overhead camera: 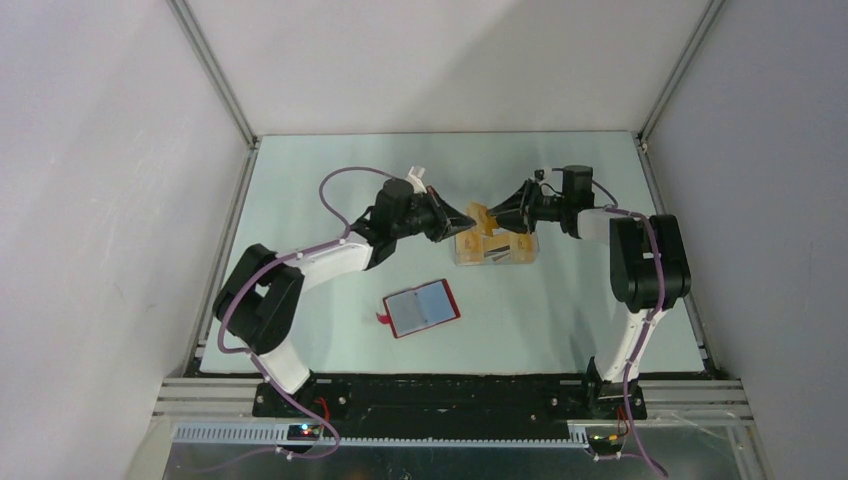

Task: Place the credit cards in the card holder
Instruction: Pick up the credit card from the storage box.

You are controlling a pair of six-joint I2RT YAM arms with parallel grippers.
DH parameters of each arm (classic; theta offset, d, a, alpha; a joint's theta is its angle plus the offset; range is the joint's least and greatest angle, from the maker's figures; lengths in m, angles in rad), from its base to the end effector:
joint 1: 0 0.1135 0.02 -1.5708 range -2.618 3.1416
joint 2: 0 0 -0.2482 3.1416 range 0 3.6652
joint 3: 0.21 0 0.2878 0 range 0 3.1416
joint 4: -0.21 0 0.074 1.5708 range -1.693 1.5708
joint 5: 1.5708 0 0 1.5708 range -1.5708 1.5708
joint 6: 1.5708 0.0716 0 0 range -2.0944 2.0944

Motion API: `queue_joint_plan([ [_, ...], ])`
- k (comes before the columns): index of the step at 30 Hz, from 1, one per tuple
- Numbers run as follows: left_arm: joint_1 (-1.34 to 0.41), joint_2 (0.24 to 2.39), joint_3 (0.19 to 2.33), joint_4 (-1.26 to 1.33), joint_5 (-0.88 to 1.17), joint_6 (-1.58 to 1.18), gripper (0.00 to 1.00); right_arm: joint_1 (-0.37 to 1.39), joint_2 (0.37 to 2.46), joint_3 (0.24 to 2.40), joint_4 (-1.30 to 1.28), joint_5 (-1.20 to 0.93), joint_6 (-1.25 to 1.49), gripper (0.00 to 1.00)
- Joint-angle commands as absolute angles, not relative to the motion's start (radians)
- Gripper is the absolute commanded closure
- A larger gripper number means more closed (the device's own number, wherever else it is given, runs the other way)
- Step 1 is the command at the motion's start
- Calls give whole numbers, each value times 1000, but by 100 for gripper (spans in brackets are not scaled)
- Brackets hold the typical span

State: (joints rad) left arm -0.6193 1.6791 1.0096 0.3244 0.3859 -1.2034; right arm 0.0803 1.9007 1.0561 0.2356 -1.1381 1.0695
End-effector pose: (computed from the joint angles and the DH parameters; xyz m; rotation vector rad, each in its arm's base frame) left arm 0.3401 -0.2755 0.1851 -0.3468 2.2120 -1.4983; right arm 0.4109 0.0983 0.1182 0.4073 2.3377 1.8469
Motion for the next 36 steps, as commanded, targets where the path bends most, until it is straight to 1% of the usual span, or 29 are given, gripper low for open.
queue_joint_plan([
  [1, -614, 1637, 996, 405, 421, -1228, 100, 83, 1885, 1056, 306, -1171, 1101, 68],
  [2, -613, 1639, 994, 412, 420, -1232, 100, 81, 1876, 1056, 304, -1174, 1101, 76],
  [3, -611, 1639, 991, 415, 420, -1233, 100, 81, 1872, 1055, 301, -1176, 1101, 79],
  [4, -610, 1640, 990, 419, 420, -1235, 100, 79, 1862, 1054, 300, -1179, 1101, 86],
  [8, -605, 1642, 977, 427, 419, -1238, 100, 61, 1831, 1030, 290, -1183, 1093, 99],
  [20, -595, 1669, 924, 439, 431, -1213, 100, 21, 1788, 1010, 157, -1167, 972, 100],
  [26, -581, 1669, 896, 442, 443, -1199, 100, -23, 1762, 1011, 136, -1161, 939, 100],
  [36, -570, 1679, 869, 454, 468, -1177, 100, -45, 1747, 1011, 133, -1131, 923, 100],
])
